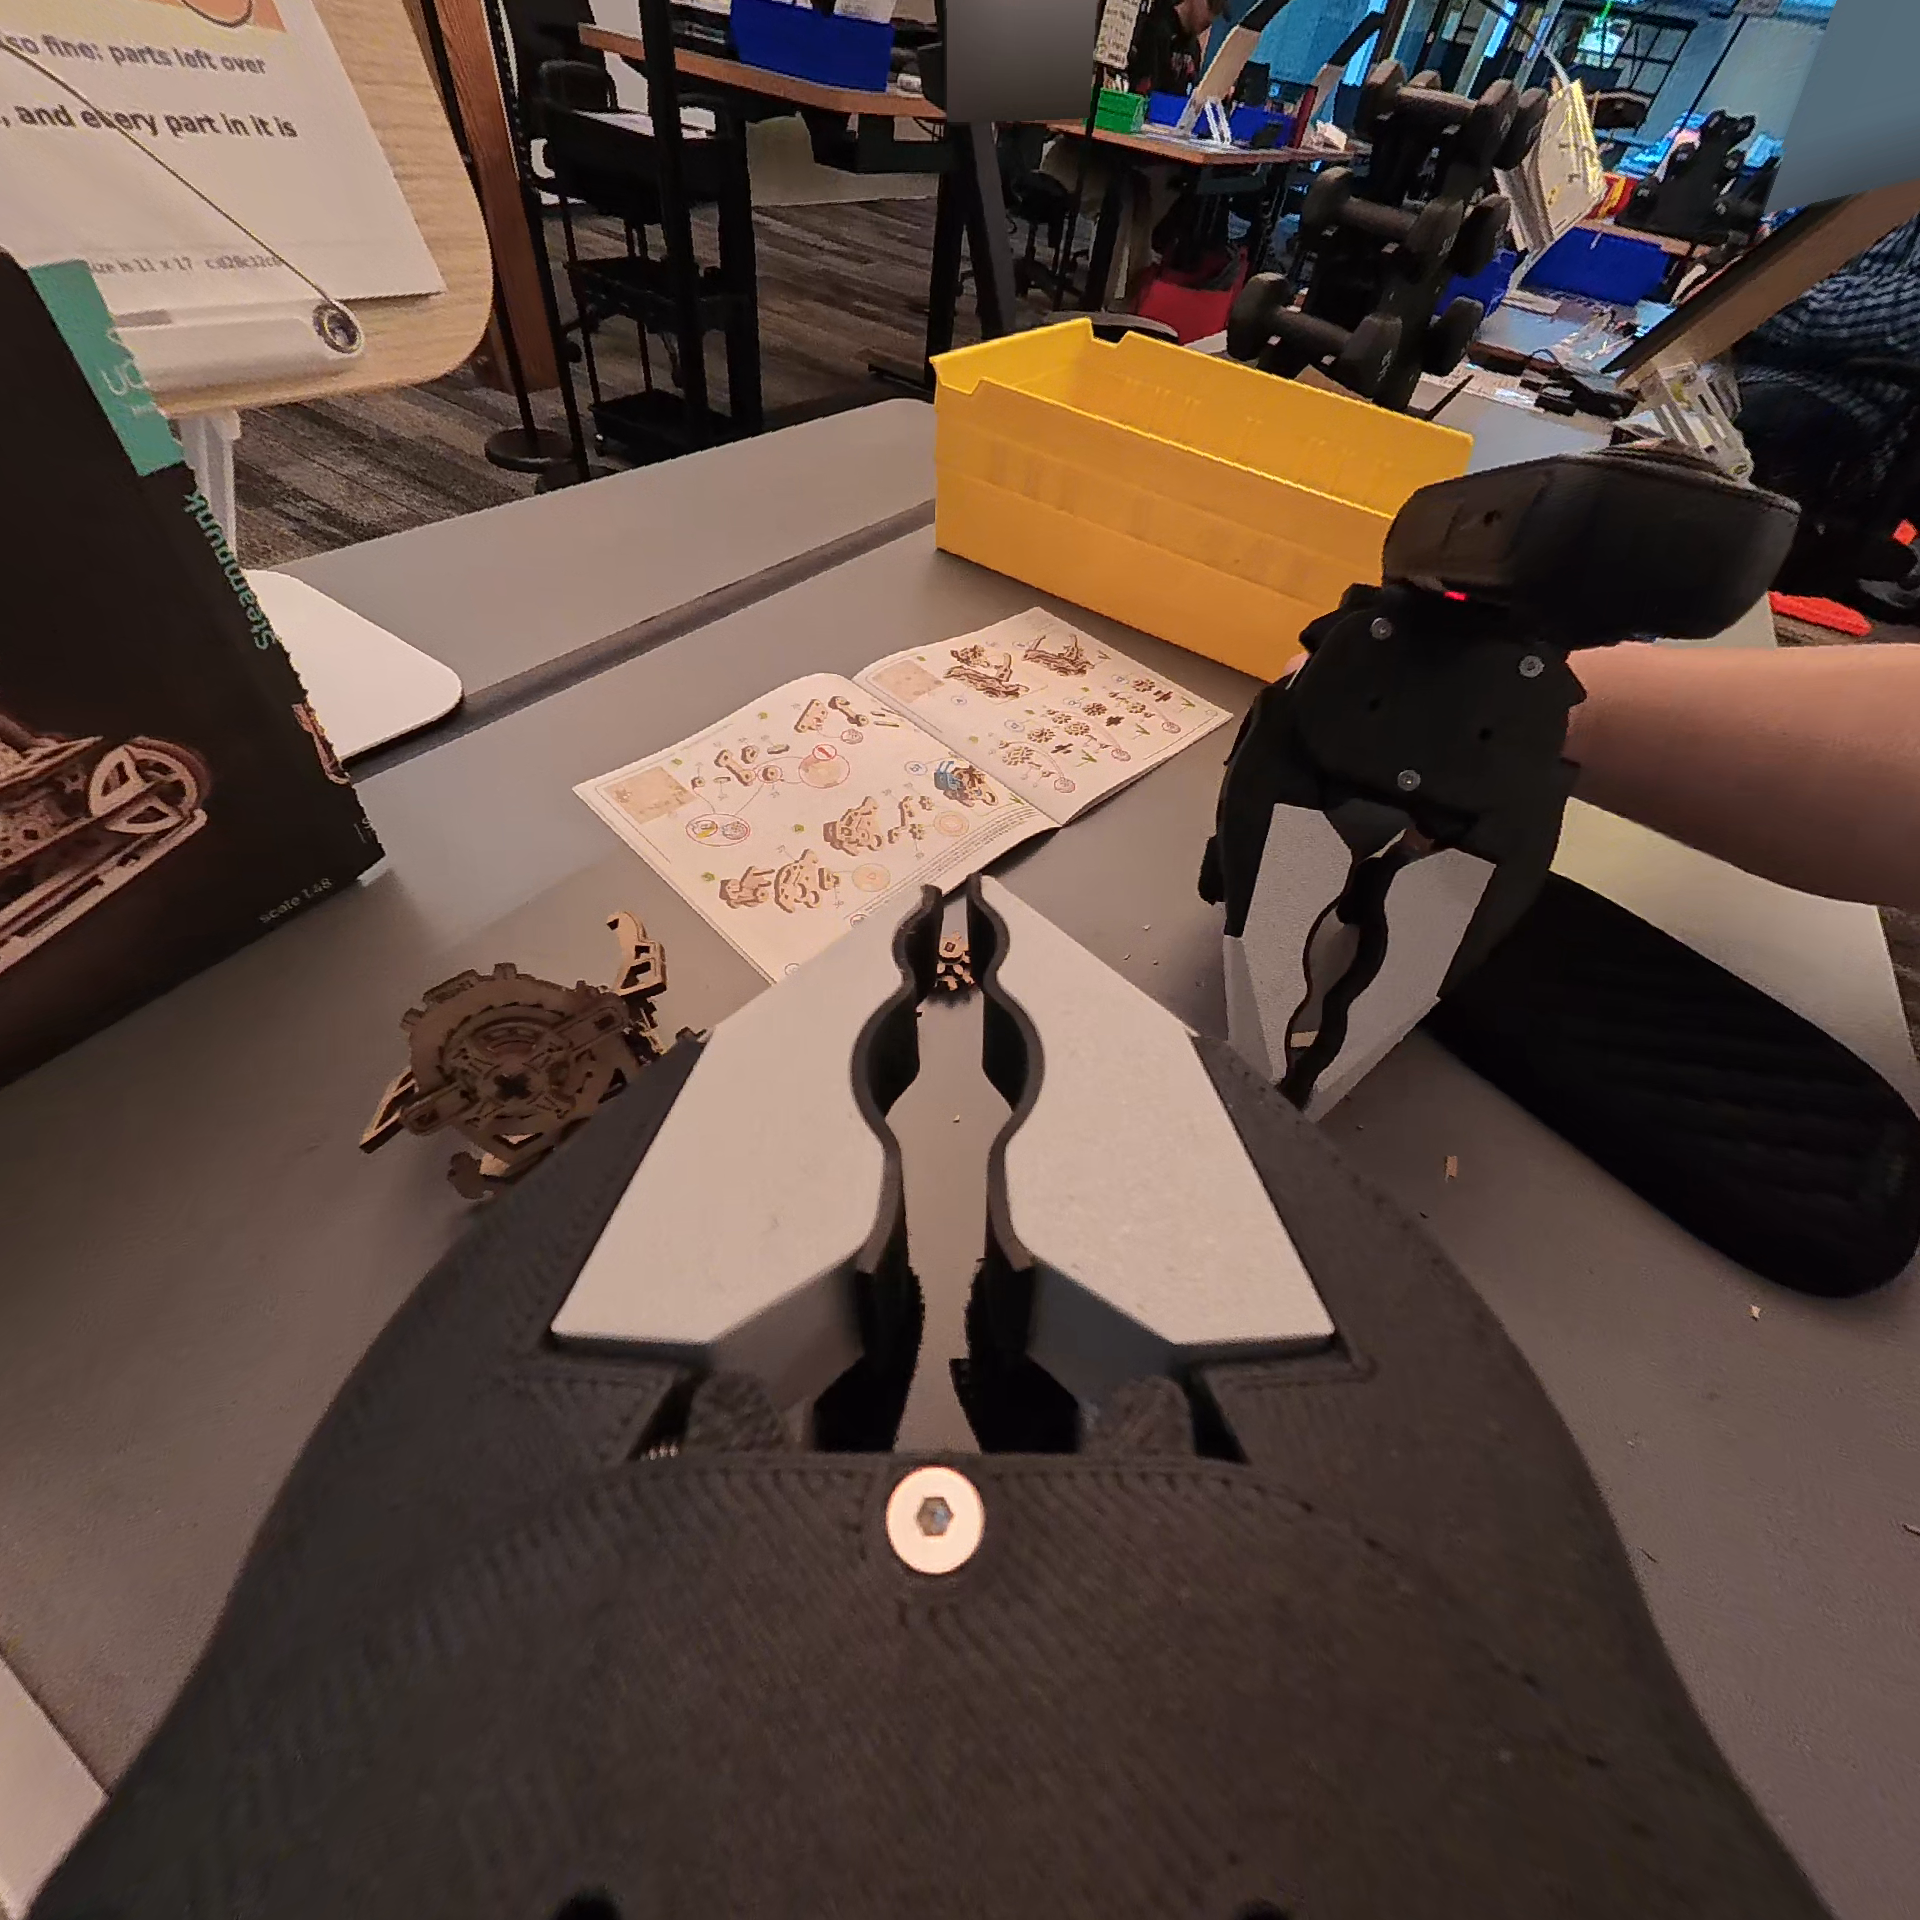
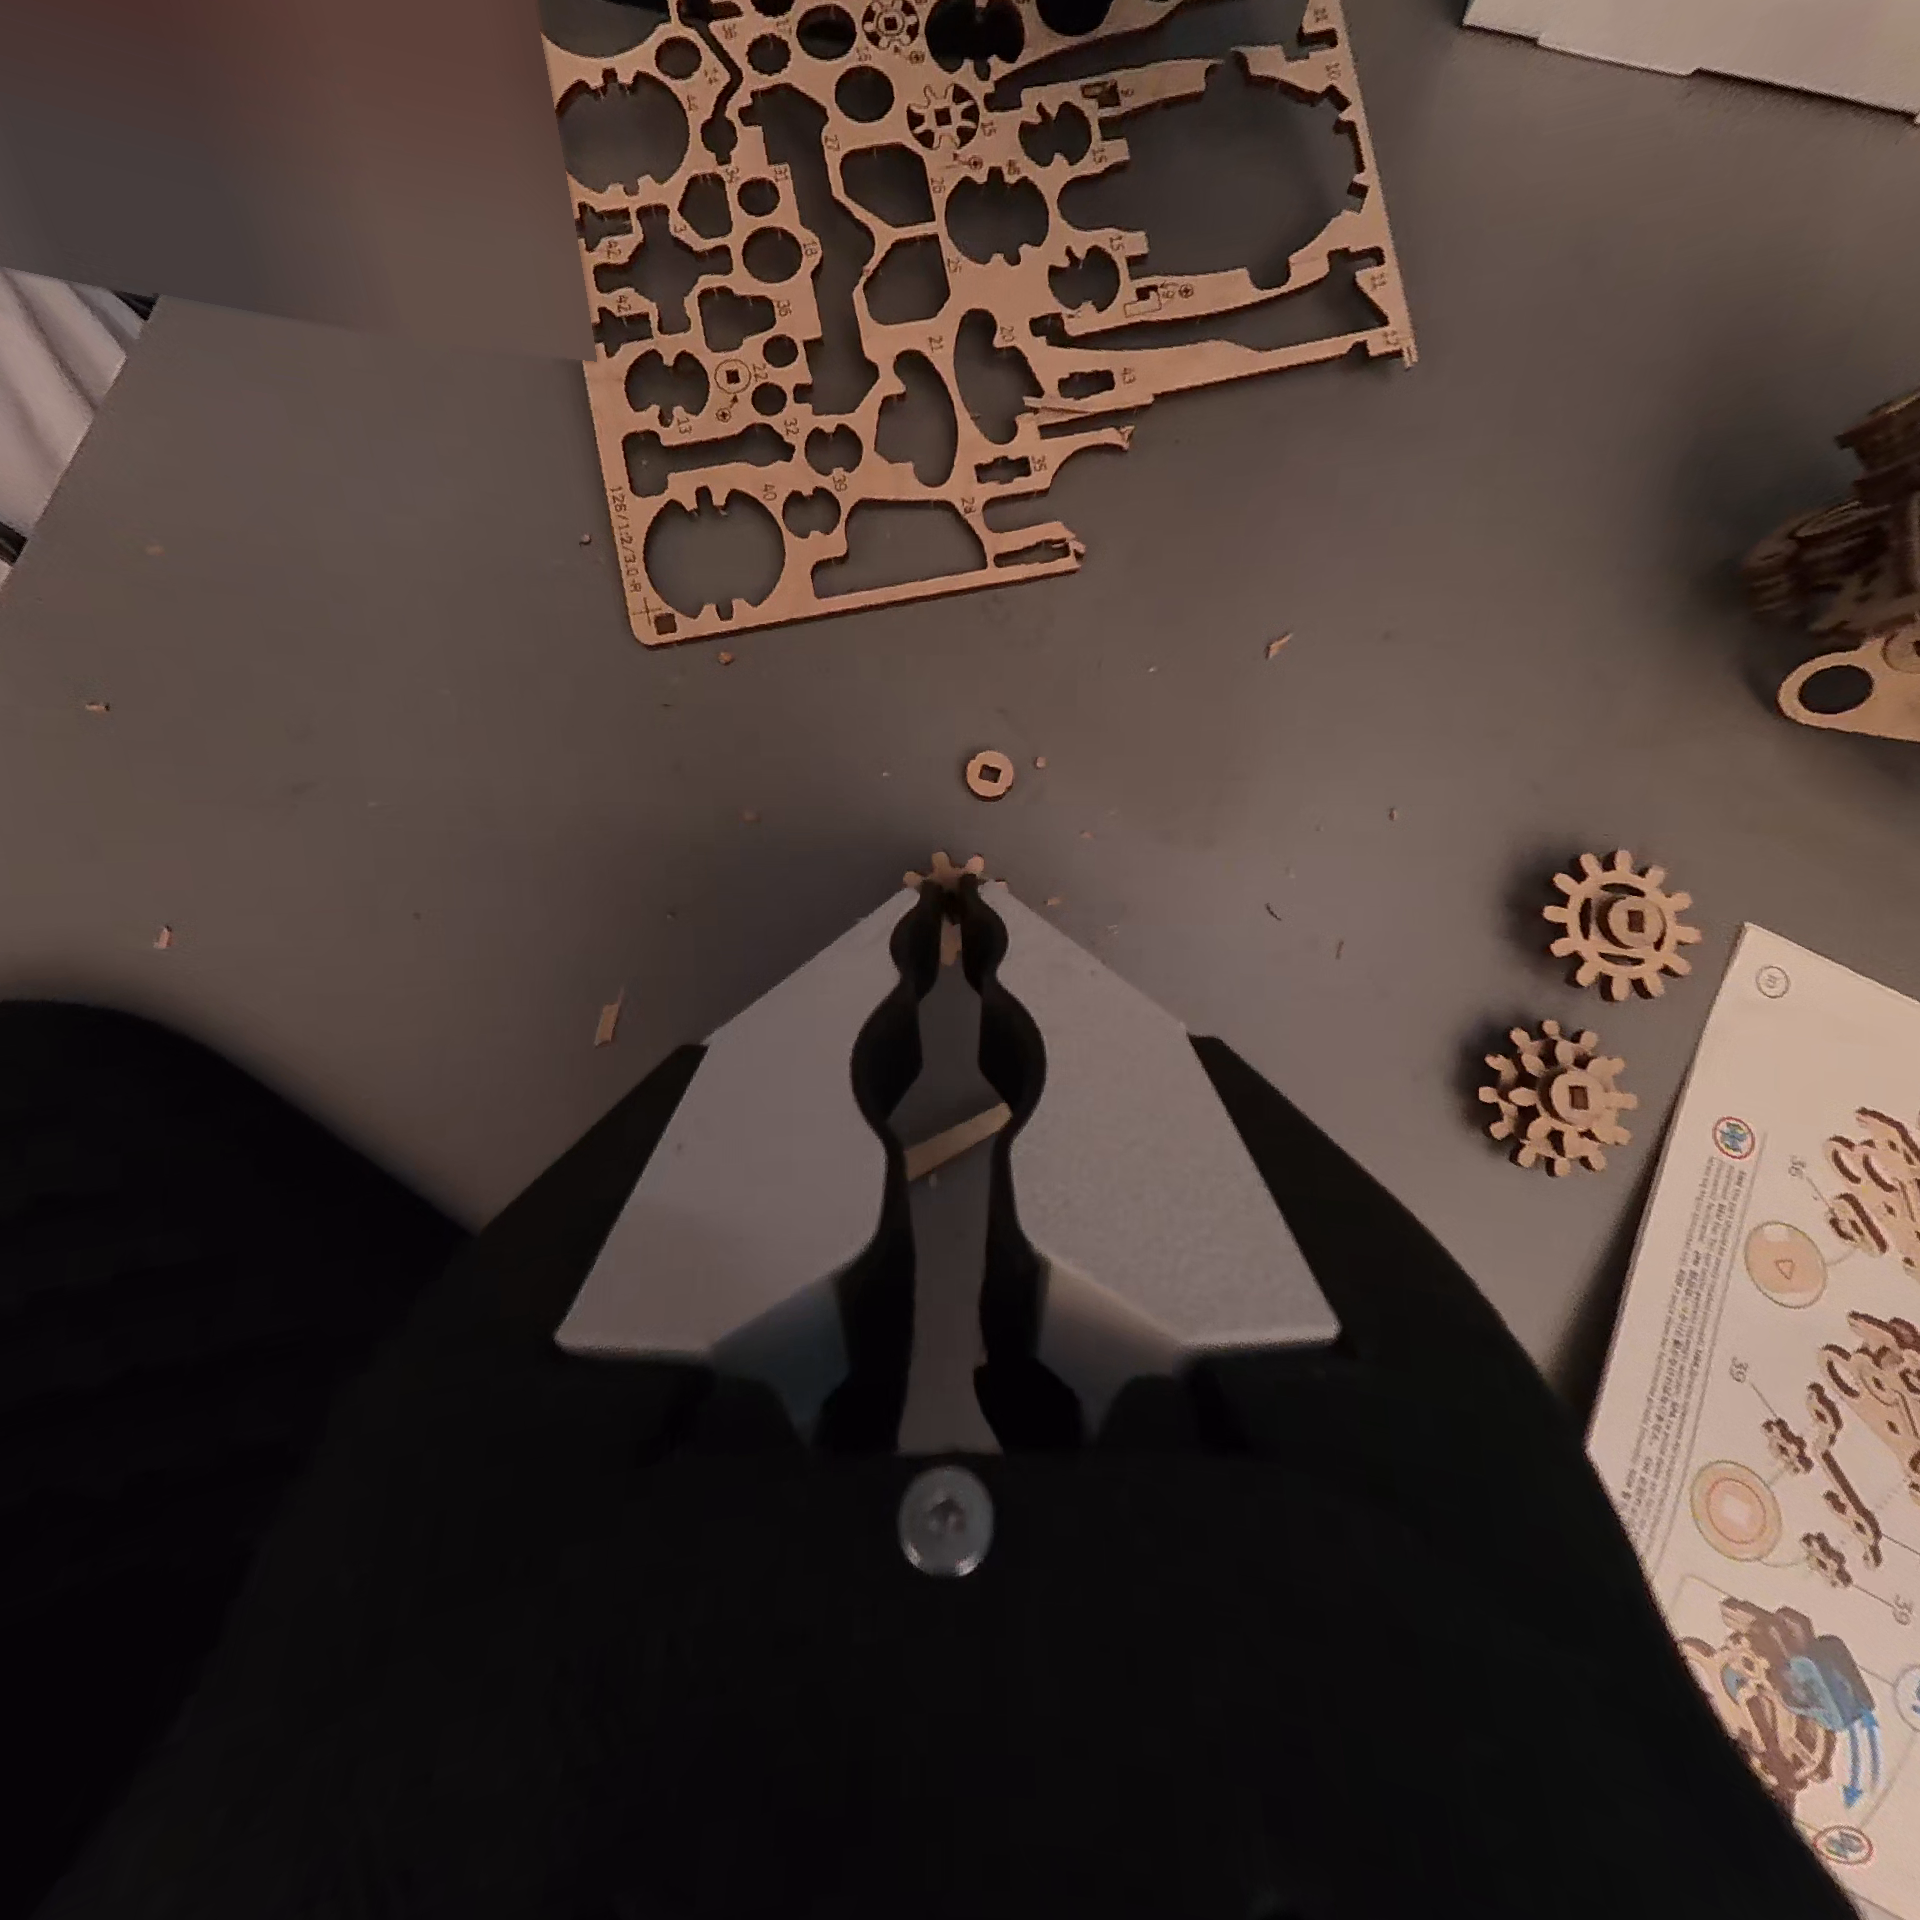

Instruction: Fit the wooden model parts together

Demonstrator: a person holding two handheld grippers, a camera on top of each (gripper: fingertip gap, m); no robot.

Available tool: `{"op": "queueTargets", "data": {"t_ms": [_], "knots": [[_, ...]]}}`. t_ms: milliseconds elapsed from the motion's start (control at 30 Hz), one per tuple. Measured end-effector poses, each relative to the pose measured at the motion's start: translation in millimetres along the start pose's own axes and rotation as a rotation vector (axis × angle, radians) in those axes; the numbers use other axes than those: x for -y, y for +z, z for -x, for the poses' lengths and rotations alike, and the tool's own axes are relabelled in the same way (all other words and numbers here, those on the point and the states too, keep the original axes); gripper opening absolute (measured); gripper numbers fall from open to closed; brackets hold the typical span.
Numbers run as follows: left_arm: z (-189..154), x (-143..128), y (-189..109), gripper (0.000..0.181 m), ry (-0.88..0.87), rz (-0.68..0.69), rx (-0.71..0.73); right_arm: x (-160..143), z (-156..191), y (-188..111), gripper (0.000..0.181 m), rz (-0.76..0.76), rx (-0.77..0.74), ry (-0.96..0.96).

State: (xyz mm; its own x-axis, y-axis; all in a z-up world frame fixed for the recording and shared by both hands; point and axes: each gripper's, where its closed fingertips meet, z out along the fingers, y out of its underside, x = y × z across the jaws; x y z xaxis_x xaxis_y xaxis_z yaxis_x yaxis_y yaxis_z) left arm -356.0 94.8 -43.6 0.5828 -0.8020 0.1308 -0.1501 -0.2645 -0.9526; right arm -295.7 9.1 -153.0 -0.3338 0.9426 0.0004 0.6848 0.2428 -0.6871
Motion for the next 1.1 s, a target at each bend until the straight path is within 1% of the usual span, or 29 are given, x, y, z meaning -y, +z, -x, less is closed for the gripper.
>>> {"op": "queueTargets", "data": {"t_ms": [33,133,333,533,933,1100], "knots": [[0.1,0.0,0.1,0.003,0.000,0.000,0.001,0.0,0.1,0.0,0.003,0.006,-0.003,-0.001],[-0.1,-0.4,0.5,0.003,0.001,0.002,0.001,-0.4,-0.1,0.0,0.002,0.051,-0.022,-0.021],[-0.1,-1.2,1.0,0.003,0.003,0.006,0.002,-1.1,-1.3,1.0,0.002,0.218,-0.049,-0.017],[-0.2,-0.9,0.9,0.003,0.003,0.005,0.002,-2.3,-1.4,1.2,0.002,0.345,-0.081,-0.011],[-0.5,0.4,0.1,0.003,0.004,0.001,0.003,-2.7,-1.4,2.0,0.002,0.483,-0.099,0.004],[0.2,0.9,-0.7,0.003,0.003,-0.002,0.006,-2.7,-1.3,2.2,0.002,0.501,-0.088,0.041]]}}
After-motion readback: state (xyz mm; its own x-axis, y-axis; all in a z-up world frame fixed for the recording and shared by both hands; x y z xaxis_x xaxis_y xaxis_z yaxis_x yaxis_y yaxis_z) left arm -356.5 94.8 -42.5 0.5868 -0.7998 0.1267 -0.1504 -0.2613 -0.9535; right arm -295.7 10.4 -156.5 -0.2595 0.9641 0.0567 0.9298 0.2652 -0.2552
